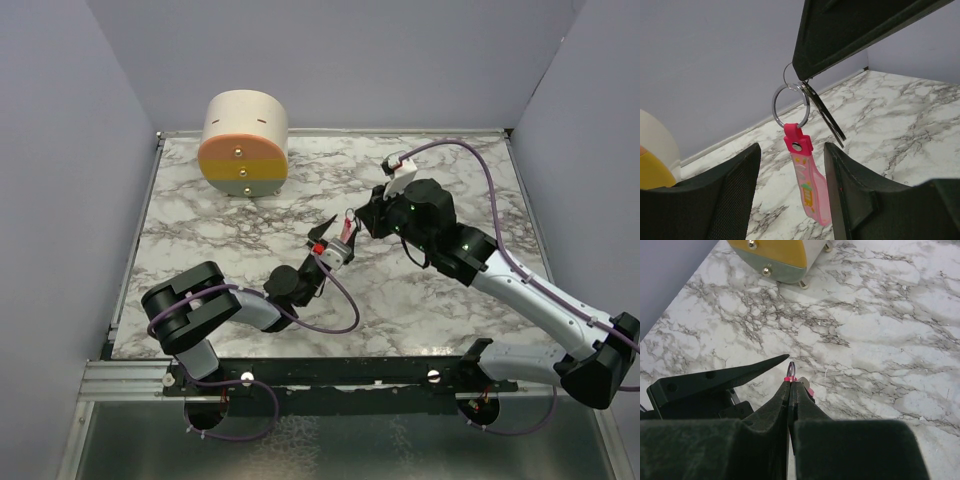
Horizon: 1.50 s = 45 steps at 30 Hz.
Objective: Put the keys on the keyring
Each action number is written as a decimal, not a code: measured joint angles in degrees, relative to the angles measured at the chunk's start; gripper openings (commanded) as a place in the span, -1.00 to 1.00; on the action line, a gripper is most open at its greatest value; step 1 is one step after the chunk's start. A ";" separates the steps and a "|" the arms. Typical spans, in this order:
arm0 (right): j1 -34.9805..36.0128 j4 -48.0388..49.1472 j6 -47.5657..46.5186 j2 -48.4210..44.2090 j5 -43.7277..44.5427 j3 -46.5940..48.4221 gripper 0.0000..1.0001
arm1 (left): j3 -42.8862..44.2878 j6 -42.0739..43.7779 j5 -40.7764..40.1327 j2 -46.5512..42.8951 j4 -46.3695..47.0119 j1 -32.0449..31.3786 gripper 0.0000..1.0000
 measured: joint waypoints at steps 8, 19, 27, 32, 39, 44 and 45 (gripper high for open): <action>0.00 -0.04 0.00 -0.79 0.00 -0.66 -0.99 | 0.04 2.58 -2.75 0.02 0.00 -0.02 0.10; 0.00 -0.04 0.04 -1.25 -0.46 -2.03 -0.99 | 1.11 3.32 -3.04 0.02 0.02 -0.02 0.08; 0.00 -0.02 0.11 -1.25 -1.09 -2.21 -0.99 | 1.20 3.28 -2.99 0.02 0.02 -0.02 0.03; 0.00 -0.04 0.13 -1.20 -1.14 -2.21 -0.98 | 1.22 3.04 -2.82 0.02 0.00 0.00 -0.11; 0.00 -0.07 0.11 -1.07 -1.07 -2.21 -0.99 | 1.22 2.40 -1.81 0.02 0.00 -0.02 -0.40; 0.00 -0.17 0.11 -1.05 -1.05 -2.21 -0.99 | 1.22 2.19 -1.20 0.02 0.02 -0.02 -0.50; 0.00 -0.20 0.11 -1.05 -1.03 -2.21 -0.99 | 1.22 2.16 -1.05 0.02 0.02 -0.02 -0.53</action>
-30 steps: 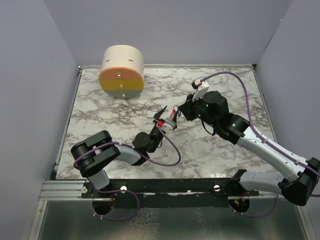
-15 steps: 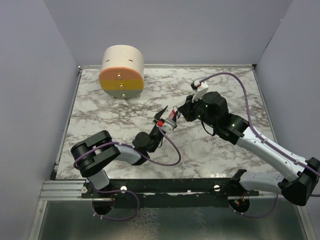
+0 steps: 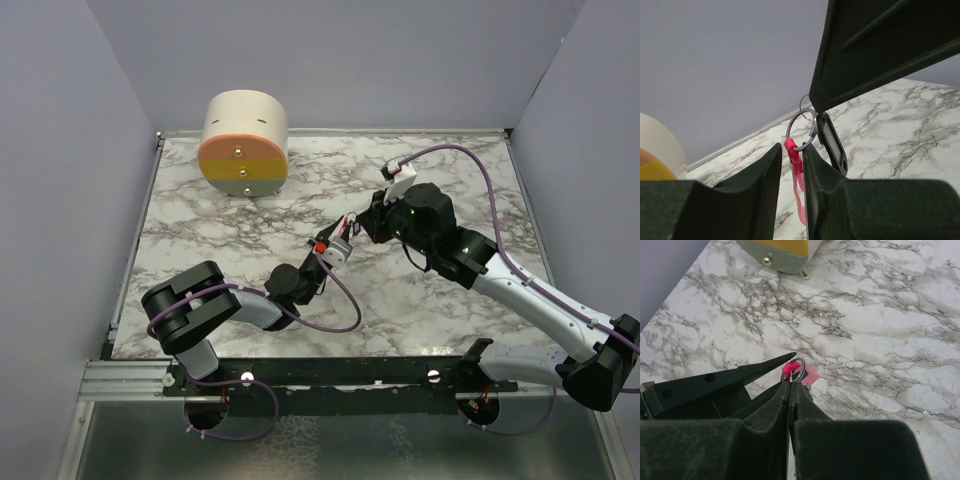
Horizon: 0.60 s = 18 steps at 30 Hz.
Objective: Put the keys on the keyring
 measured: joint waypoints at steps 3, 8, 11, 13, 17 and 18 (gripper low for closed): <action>0.00 -0.04 0.00 0.11 0.02 0.00 -0.99 | 0.00 -0.09 0.37 0.00 0.00 -0.02 -0.63; 0.00 -0.24 0.00 0.37 0.04 0.00 -0.98 | 0.00 -0.24 0.72 0.00 -0.02 -0.07 -0.82; 0.00 -0.26 0.00 0.48 0.24 0.02 -0.99 | 0.00 -0.22 0.90 0.00 -0.02 -0.17 -0.93; 0.00 -0.26 -0.02 0.52 0.42 0.02 -0.98 | 0.00 -0.22 1.01 0.00 -0.02 -0.24 -1.00; 0.00 -0.31 -0.04 0.55 1.11 0.02 -0.99 | -0.02 -0.20 1.09 0.00 0.00 -0.26 -1.00; 0.00 -0.31 -0.07 0.55 1.38 0.00 -0.99 | -0.07 -0.20 1.09 0.00 0.00 -0.26 -1.00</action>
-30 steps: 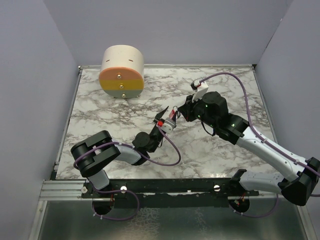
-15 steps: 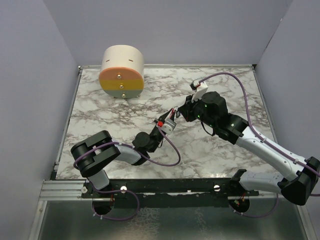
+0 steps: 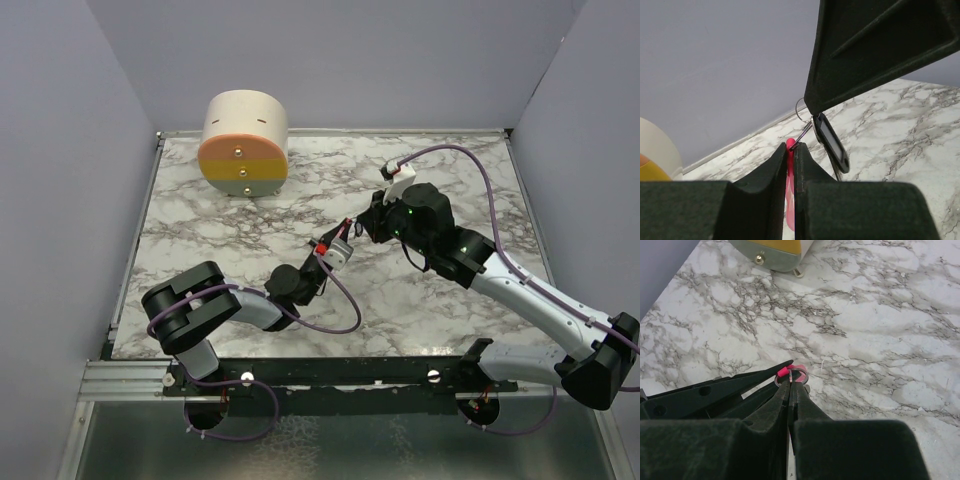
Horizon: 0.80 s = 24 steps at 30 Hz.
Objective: Put the keys on the keyring
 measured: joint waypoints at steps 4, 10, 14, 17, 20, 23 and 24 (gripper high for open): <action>0.00 -0.13 -0.02 0.00 0.83 0.00 -0.98 | -0.31 -0.04 0.00 -0.13 0.00 0.00 -1.00; 0.00 -0.85 -0.11 0.00 2.32 -0.02 -0.99 | -1.14 -0.26 0.31 -1.40 0.00 0.00 -1.00; 0.00 -0.81 -0.44 0.00 2.93 -0.28 -0.99 | -1.68 -0.57 0.74 -2.34 0.00 0.00 -1.00; 0.00 -0.66 -0.61 0.00 3.30 -0.96 -0.98 | -1.92 -0.76 1.25 -2.62 0.00 0.00 -1.00; 0.00 -0.26 -1.01 0.00 3.72 -1.92 -0.99 | -2.54 -0.96 2.16 -2.97 -0.02 0.00 -1.00; 0.00 0.48 -1.60 -0.02 4.02 -2.56 -0.99 | -2.80 -1.25 3.04 -3.15 -0.02 0.00 -1.00; 0.00 0.72 -1.84 -0.04 4.15 -2.71 -0.98 | -2.84 -1.38 3.28 -3.19 -0.02 0.00 -1.00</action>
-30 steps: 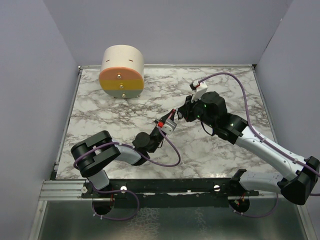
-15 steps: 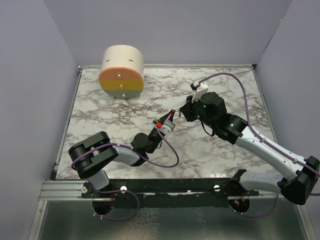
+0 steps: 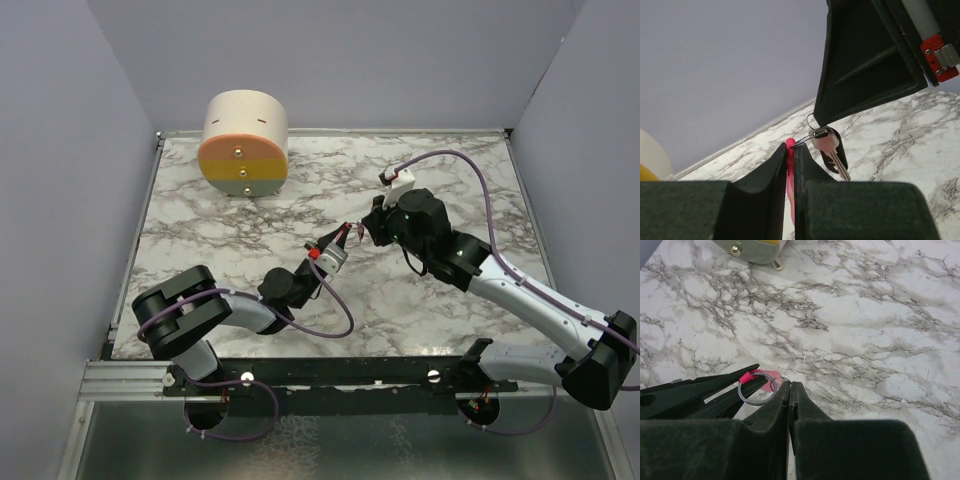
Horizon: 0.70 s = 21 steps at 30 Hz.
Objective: Put the keys on the keyring
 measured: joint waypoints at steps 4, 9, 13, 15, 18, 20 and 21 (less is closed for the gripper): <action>0.00 1.07 -0.70 -0.02 0.28 -0.42 -0.99 | -0.17 -0.83 0.63 -0.15 0.02 0.00 -1.00; 0.00 2.47 -1.55 -0.04 0.31 -1.01 -0.99 | -0.55 -2.10 1.42 -0.63 0.02 0.00 -1.00; 0.00 3.43 -1.77 -0.04 0.28 -1.33 -0.99 | -0.66 -3.08 1.49 -0.87 0.00 0.00 -1.00; 0.00 4.04 -1.95 -0.04 0.26 -1.44 -0.99 | -0.66 -3.48 1.49 -0.92 0.00 0.00 -1.00; 0.00 4.79 -2.27 -0.07 0.15 -1.68 -0.99 | -0.66 -3.82 1.46 -0.92 0.00 0.00 -1.00; 0.00 5.18 -2.51 -0.07 0.02 -1.84 -0.99 | -0.66 -4.02 1.46 -0.92 0.00 0.00 -1.00; 0.00 5.40 -2.64 -0.07 -0.09 -1.95 -0.99 | -0.66 -4.20 1.46 -0.92 0.00 0.00 -1.00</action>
